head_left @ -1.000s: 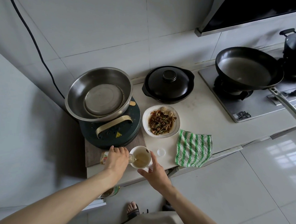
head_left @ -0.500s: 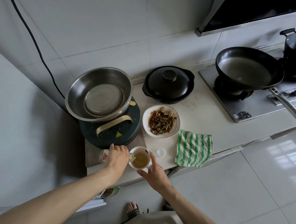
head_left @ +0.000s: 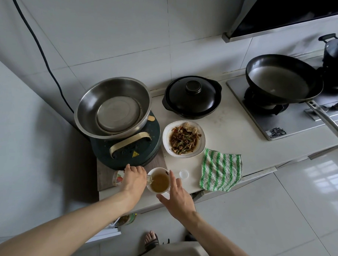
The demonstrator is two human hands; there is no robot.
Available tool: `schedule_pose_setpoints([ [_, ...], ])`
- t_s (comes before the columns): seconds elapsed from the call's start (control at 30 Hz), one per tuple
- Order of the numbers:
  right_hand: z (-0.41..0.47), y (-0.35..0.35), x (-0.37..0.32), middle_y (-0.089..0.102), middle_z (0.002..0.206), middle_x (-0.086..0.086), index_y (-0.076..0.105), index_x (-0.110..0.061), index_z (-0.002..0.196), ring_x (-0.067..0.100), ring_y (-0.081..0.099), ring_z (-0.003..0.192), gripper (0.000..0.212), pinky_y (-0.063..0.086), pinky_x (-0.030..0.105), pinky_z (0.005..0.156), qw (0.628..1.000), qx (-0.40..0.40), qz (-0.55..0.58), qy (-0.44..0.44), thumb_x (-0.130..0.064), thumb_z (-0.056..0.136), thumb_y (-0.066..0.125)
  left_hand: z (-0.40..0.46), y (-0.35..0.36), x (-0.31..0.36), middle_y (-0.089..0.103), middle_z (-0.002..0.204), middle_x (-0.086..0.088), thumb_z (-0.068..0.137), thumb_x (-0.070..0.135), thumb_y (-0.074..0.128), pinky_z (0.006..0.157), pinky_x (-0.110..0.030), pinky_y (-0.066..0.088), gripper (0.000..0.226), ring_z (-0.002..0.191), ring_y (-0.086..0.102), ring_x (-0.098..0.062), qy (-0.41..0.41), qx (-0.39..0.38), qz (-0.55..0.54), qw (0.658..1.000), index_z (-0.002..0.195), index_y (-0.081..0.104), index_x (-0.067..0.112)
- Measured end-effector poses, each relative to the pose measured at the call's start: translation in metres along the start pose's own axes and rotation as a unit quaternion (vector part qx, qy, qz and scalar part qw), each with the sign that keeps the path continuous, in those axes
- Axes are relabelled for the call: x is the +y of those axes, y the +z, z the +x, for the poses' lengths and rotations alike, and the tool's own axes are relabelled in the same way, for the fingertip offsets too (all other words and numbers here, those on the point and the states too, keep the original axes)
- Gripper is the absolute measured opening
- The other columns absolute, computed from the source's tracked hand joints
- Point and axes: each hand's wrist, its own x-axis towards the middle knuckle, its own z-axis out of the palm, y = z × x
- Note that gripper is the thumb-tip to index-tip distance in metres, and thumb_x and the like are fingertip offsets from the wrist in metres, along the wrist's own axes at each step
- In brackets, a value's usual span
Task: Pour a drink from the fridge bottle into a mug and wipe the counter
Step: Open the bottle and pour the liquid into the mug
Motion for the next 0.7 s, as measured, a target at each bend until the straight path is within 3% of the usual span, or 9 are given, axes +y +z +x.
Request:
schedule_pose_setpoints([
  [0.2,0.0010,0.0009,-0.0015,0.053,0.134,0.009,-0.015,-0.025,0.158,0.028,0.065,0.107,0.100,0.056,0.042,0.082,0.997,0.004,-0.073,-0.028,-0.061,0.094,0.053,0.0005,-0.0010,-0.0020,0.047,0.142,-0.029,0.094,0.013,0.065,0.114,-0.050,0.039,0.072,0.130,0.050,-0.042,0.004,0.004,0.001,1.000,0.149,0.024,-0.008],
  [0.7,-0.0028,0.0028,-0.0003,0.052,0.129,0.009,-0.019,-0.023,0.158,0.027,0.059,0.109,0.099,0.054,0.042,0.082,0.994,0.014,-0.099,-0.031,-0.062,0.096,0.047,0.0028,0.0006,-0.0022,0.047,0.143,-0.028,0.094,0.012,0.065,0.114,-0.050,0.039,0.071,0.130,0.051,-0.042,0.001,0.000,0.004,1.000,0.149,0.024,-0.007],
])
